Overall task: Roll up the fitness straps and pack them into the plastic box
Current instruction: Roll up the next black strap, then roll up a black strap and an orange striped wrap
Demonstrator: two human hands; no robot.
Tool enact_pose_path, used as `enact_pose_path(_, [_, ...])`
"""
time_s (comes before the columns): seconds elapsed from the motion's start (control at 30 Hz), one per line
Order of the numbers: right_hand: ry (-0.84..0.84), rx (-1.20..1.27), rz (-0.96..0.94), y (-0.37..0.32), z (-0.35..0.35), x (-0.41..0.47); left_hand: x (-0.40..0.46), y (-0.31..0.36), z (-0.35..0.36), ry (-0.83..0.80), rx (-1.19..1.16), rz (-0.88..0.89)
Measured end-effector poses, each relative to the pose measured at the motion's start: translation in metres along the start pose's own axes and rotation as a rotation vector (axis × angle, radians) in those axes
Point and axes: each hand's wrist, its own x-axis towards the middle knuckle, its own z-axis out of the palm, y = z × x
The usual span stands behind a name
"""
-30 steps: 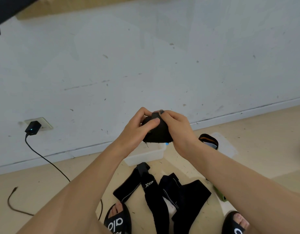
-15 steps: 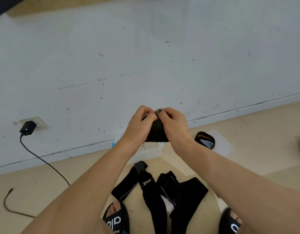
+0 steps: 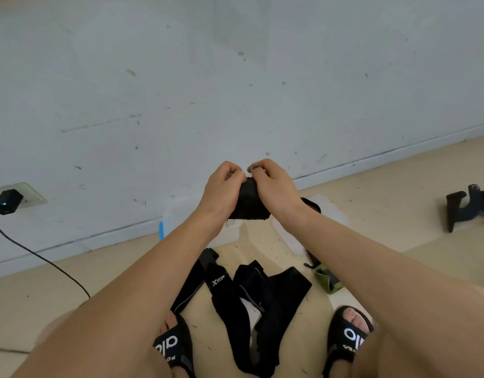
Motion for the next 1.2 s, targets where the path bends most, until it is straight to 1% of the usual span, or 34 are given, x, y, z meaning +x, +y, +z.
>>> enact_pose_path(0.1, [-0.114,-0.083,-0.055,0.008,-0.016,-0.015,-0.007,-0.006,0.008,-0.025,0.014,-0.013])
enact_pose_path(0.27, [-0.276,-0.228,-0.020,0.024,-0.047,-0.043,-0.022,-0.019,0.025,-0.131,0.027,-0.047])
enact_pose_path(0.3, [-0.316,-0.278,-0.038,0.028,-0.055,-0.050,-0.024,-0.022,0.030,-0.144,0.027,-0.045])
enact_pose_path(0.37, [-0.373,-0.453,-0.134,0.036,-0.066,-0.066,-0.030,-0.027,0.038,-0.182,0.044,-0.045])
enact_pose_path(0.43, [-0.361,-0.615,-0.227,0.052,-0.069,-0.076,-0.034,-0.034,0.047,-0.248,0.081,-0.055])
enact_pose_path(0.53, [-0.305,-0.756,-0.214,0.083,-0.066,-0.086,-0.042,-0.051,0.062,-0.355,0.148,-0.112])
enact_pose_path(0.6, [-0.320,-0.788,-0.172,0.104,-0.065,-0.093,-0.047,-0.068,0.071,-0.375,0.173,-0.228])
enact_pose_path(0.67, [-0.339,-0.791,-0.119,0.123,-0.065,-0.098,-0.051,-0.086,0.077,-0.367,0.110,-0.371])
enact_pose_path(0.77, [-0.348,-0.816,-0.020,0.151,-0.072,-0.099,-0.058,-0.113,0.092,-0.378,0.081,-0.471])
enact_pose_path(0.83, [-0.322,-0.786,0.106,0.176,-0.079,-0.095,-0.062,-0.127,0.103,-0.423,0.167,-0.484])
enact_pose_path(0.93, [-0.213,-0.642,0.306,0.216,-0.091,-0.089,-0.061,-0.145,0.116,-0.460,0.275,-0.449])
enact_pose_path(1.0, [-0.140,-0.592,0.379,0.241,-0.100,-0.087,-0.056,-0.159,0.123,-0.489,0.327,-0.426])
enact_pose_path(1.07, [-0.073,-0.591,0.462,0.268,-0.114,-0.084,-0.049,-0.176,0.129,-0.553,0.388,-0.401])
enact_pose_path(1.2, [0.075,-0.507,0.663,0.324,-0.140,-0.072,-0.029,-0.216,0.141,-0.638,0.568,-0.382])
